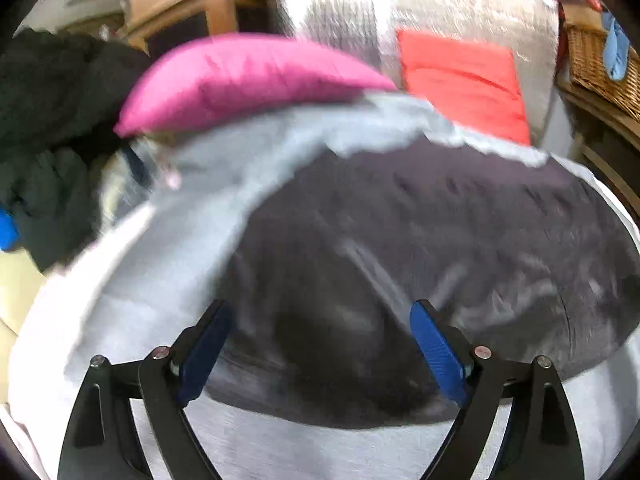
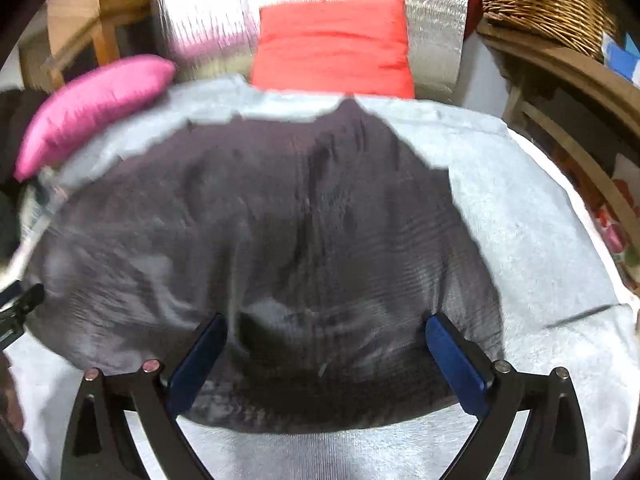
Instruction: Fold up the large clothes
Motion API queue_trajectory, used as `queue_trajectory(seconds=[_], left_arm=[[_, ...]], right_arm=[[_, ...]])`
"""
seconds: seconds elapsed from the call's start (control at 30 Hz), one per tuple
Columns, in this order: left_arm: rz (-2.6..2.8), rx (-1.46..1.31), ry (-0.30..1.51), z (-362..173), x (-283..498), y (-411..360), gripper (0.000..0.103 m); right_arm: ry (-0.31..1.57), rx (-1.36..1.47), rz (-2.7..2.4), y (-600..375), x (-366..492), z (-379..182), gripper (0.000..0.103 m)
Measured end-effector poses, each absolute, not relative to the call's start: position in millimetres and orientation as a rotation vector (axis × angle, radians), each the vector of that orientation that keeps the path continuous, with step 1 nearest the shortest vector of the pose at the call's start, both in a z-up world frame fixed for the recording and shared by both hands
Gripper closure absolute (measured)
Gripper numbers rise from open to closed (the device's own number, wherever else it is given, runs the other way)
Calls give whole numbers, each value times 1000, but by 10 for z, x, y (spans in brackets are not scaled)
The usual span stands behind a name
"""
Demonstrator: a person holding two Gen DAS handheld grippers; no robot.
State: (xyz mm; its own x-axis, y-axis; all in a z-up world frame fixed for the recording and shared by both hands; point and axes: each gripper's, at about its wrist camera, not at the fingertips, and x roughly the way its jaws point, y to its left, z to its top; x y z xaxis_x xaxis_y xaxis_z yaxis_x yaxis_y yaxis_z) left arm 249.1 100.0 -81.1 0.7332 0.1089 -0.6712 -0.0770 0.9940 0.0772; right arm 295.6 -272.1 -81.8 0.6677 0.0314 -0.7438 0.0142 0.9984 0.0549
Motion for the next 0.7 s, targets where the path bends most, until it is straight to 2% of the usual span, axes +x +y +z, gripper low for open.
queue_trajectory(seconds=[0.17, 0.53, 0.7], left_arm=[[136, 15, 746, -646, 2543, 1210, 12], [117, 4, 762, -647, 2362, 1129, 12], [61, -51, 809, -692, 2435, 1236, 12]], right_arm=[[777, 145, -11, -3029, 2828, -609, 2], [797, 103, 13, -2832, 2714, -691, 2], [936, 186, -17, -3006, 2929, -994, 2]])
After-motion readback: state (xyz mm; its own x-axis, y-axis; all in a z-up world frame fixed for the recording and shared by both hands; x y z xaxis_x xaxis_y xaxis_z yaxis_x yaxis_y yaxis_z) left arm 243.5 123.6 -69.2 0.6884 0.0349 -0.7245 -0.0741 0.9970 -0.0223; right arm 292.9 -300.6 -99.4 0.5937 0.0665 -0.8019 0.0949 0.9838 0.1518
